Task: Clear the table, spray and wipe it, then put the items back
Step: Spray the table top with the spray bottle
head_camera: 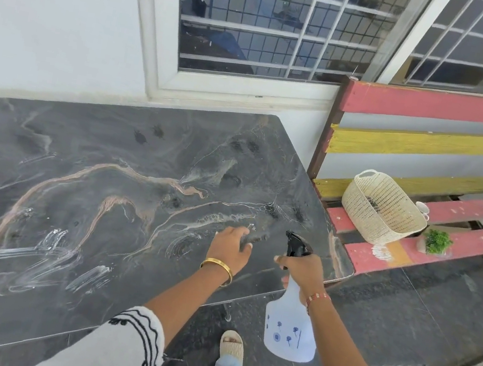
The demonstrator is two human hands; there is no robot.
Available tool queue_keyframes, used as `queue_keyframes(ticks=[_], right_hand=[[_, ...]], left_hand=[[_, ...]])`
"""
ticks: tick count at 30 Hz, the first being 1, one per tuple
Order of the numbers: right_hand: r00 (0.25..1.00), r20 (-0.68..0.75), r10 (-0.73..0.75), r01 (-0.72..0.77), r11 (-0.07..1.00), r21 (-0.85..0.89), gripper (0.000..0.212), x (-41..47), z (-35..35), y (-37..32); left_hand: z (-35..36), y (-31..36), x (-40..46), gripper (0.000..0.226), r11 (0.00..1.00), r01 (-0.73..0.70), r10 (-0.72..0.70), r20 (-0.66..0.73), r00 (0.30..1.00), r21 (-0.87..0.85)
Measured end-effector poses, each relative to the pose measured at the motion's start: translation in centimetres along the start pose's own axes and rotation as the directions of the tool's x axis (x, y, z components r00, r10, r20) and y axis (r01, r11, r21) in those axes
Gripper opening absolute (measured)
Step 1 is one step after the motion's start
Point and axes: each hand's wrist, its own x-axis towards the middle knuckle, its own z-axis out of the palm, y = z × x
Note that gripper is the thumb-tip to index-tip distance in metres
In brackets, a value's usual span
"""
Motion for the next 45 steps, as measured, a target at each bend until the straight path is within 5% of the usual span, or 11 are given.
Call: queue_keyframes(ticks=[5, 11, 18, 23, 28, 33, 40, 45], right_hand=[[0.998, 0.053, -0.041, 0.045, 0.996, -0.079, 0.013, -2.1, 3.6, -0.3], [0.960, 0.264, -0.092, 0.141, 0.974, -0.177, 0.019, -4.3, 8.7, -1.8], [0.794, 0.602, -0.082, 0.342, 0.880, -0.330, 0.021, -8.0, 13.8, -2.4], [0.733, 0.674, -0.094, 0.427, 0.834, -0.348, 0.035, -10.3, 16.6, -1.4], [0.655, 0.748, -0.109, 0.537, 0.763, -0.359, 0.045, -11.4, 17.6, -1.8], [0.627, 0.768, -0.134, 0.545, 0.779, -0.309, 0.032, -12.8, 19.3, -2.8], [0.601, 0.773, -0.206, 0.602, 0.752, -0.268, 0.041, -13.5, 20.2, -3.8], [0.655, 0.726, -0.209, 0.500, 0.840, -0.210, 0.027, -12.8, 19.4, -3.7]], left_hand=[[-1.7, -3.5, -2.8, 0.038, 0.998, 0.060, -0.061, -0.045, 0.997, -0.011], [-6.2, -7.9, -6.0, 0.037, 0.978, 0.207, -0.200, -0.257, 0.945, -0.001], [-9.9, -11.8, -11.6, 0.032, 0.903, 0.393, -0.424, -0.512, 0.747, -0.173], [-10.6, -13.5, -16.1, 0.035, 0.815, 0.524, -0.557, -0.589, 0.586, -0.248], [-10.2, -14.2, -19.1, 0.034, 0.774, 0.560, -0.603, -0.615, 0.508, -0.296], [-10.0, -13.9, -20.4, 0.034, 0.763, 0.553, -0.619, -0.625, 0.475, -0.335], [-10.7, -13.5, -20.0, 0.035, 0.776, 0.548, -0.601, -0.633, 0.489, -0.314], [-10.6, -13.1, -18.6, 0.035, 0.795, 0.532, -0.581, -0.616, 0.532, -0.290]])
